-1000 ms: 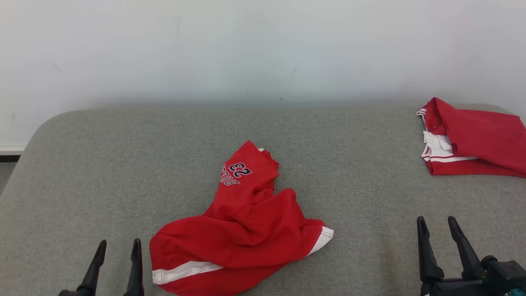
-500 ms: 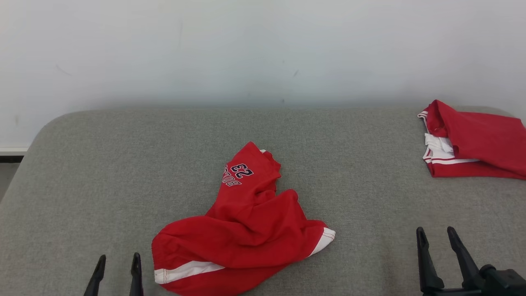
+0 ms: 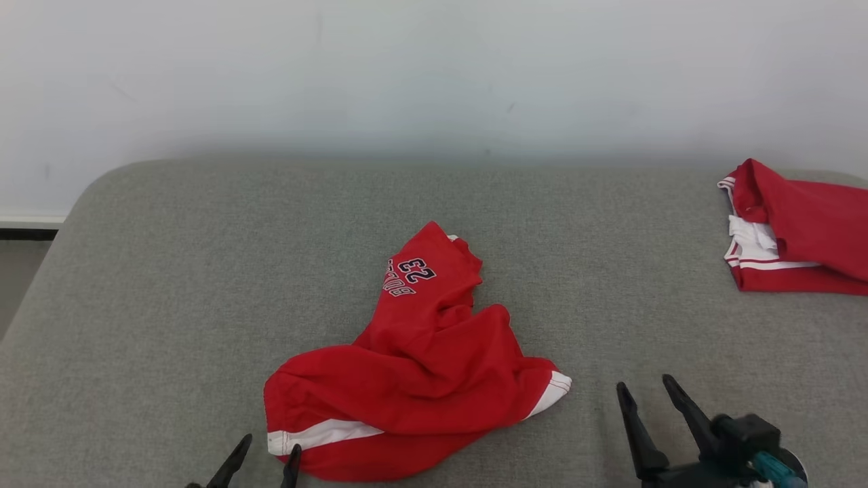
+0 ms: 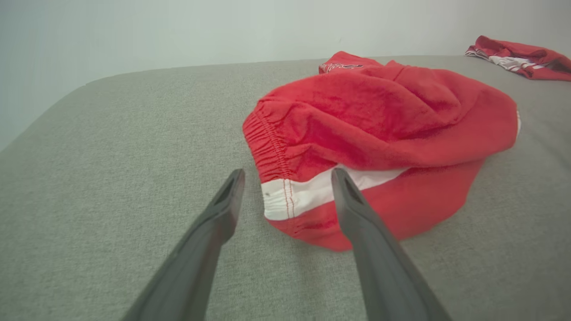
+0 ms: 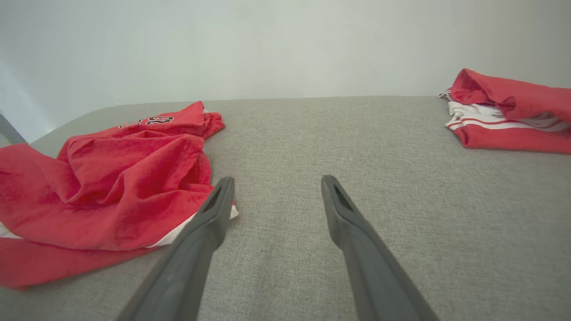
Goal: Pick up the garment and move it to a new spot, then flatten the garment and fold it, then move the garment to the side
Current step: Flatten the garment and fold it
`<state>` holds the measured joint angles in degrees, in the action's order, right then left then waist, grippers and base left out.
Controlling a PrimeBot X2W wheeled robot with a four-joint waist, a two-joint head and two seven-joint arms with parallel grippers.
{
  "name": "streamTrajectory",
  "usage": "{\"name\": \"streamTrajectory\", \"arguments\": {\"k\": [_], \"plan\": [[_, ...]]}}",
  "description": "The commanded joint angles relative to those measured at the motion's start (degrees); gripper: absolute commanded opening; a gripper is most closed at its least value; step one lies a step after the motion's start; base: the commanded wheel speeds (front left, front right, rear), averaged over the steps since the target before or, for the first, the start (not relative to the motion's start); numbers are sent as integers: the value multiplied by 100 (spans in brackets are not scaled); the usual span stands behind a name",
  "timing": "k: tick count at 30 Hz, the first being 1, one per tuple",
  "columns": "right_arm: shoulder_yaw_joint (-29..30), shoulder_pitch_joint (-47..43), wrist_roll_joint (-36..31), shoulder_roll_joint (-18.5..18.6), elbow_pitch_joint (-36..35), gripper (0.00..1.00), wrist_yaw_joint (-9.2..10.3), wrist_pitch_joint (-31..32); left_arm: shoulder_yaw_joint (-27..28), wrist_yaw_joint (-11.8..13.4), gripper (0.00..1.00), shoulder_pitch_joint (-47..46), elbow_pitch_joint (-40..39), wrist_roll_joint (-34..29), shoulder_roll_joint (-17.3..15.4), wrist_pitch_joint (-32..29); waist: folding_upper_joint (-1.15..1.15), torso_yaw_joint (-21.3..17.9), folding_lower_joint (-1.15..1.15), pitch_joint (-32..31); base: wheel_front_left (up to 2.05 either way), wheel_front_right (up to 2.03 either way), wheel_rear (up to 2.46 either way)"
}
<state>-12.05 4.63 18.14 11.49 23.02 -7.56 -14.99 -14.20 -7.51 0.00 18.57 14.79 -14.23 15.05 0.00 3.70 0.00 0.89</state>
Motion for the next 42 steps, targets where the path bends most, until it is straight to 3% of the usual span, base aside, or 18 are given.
{"name": "streamTrajectory", "arguments": {"k": [1,16,24,25,26,27,28,29,42], "plan": [[-90,159,59,41,151,100,18,-26,-118,9,100,-154,147,118,-104,17,0,46,0,65,0,0,0],[-1048,1277,320,-65,1526,100,18,-26,-1382,10,100,-1330,1249,1155,-639,16,0,131,0,393,0,0,0],[-1414,1681,558,-249,2278,100,18,-27,-1844,9,100,-1671,1455,1479,-658,16,0,245,0,521,0,0,0],[-1443,1730,601,-272,2364,84,18,-26,-1890,9,98,-1708,1483,1529,-656,16,0,256,0,536,0,0,0],[-1476,1778,649,-282,2446,46,18,-26,-1951,9,67,-1736,1506,1577,-638,16,0,273,0,553,0,0,0],[-1505,1829,698,-284,2485,9,18,-26,-2001,9,45,-1766,1517,1609,-625,16,0,287,0,564,0,0,0],[-1512,1859,745,-294,2504,0,18,-26,-2033,9,18,-1793,1522,1648,-628,16,0,298,0,571,0,0,0],[-1507,1866,782,-303,2500,0,18,-26,-2044,9,0,-1812,1501,1712,-623,16,0,306,0,575,0,0,0],[-1190,1256,1039,164,1032,0,18,-27,-1717,9,0,-1564,379,1772,-714,16,0,112,0,434,0,0,0]]}}
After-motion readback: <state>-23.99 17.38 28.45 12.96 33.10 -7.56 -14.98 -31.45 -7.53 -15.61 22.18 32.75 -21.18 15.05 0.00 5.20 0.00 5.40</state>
